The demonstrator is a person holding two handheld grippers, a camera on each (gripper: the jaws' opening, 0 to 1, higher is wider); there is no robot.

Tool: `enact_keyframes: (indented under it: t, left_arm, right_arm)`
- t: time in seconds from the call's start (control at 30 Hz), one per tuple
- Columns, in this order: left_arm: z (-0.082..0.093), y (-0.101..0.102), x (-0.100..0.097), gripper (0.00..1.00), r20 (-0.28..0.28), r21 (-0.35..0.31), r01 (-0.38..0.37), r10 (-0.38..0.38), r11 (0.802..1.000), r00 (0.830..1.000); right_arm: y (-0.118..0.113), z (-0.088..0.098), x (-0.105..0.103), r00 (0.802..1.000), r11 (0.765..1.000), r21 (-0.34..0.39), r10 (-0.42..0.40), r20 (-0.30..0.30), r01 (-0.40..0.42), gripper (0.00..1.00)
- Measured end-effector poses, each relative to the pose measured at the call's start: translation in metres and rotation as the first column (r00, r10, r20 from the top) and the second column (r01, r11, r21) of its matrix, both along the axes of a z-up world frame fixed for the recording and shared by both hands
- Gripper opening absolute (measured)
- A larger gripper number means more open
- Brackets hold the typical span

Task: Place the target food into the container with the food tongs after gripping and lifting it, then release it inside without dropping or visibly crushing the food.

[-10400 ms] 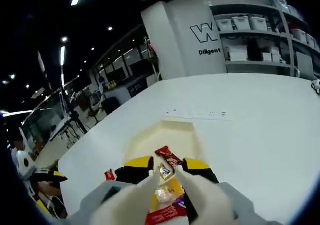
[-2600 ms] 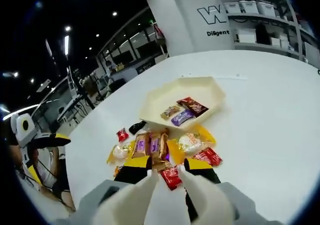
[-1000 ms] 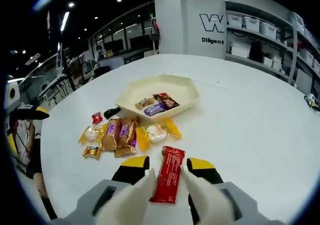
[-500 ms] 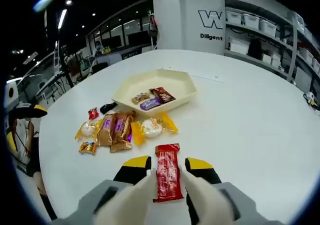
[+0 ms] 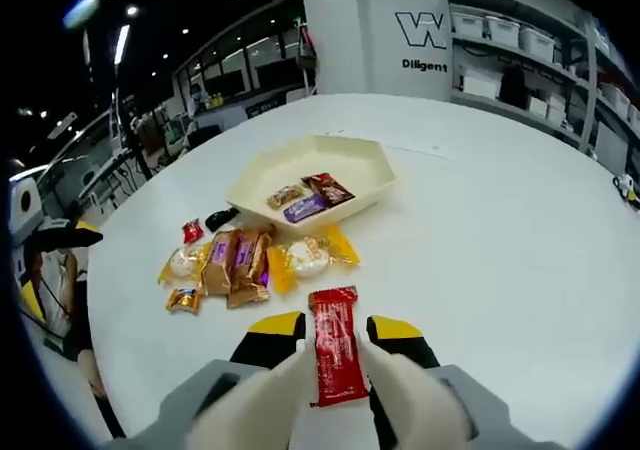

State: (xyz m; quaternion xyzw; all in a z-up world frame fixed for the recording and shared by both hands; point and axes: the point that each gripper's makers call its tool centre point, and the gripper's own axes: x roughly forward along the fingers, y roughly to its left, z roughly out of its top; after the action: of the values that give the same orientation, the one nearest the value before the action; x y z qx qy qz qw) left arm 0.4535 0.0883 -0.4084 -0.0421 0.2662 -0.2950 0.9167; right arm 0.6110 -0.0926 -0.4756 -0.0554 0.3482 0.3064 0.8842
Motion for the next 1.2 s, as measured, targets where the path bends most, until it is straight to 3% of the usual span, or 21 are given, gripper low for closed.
enact_keyframes:
  t: [0.33,0.67,1.2]
  left_arm:
    - [0.001,-0.001,-0.005,0.88,0.003,0.001,0.011,-0.011,1.000,1.000]
    - [0.003,0.005,-0.004,0.96,0.032,0.025,-0.008,0.007,1.000,0.999]
    - [0.008,0.010,-0.003,0.96,0.036,0.012,-0.021,0.020,1.000,0.999]
  right_arm:
    - [0.007,0.042,0.022,0.997,0.998,0.065,-0.017,0.075,0.012,0.19]
    - [0.034,0.097,0.054,0.988,0.993,0.117,0.008,0.156,-0.027,0.19]
    - [0.075,0.134,0.075,0.974,0.986,0.134,0.067,0.216,-0.097,0.19]
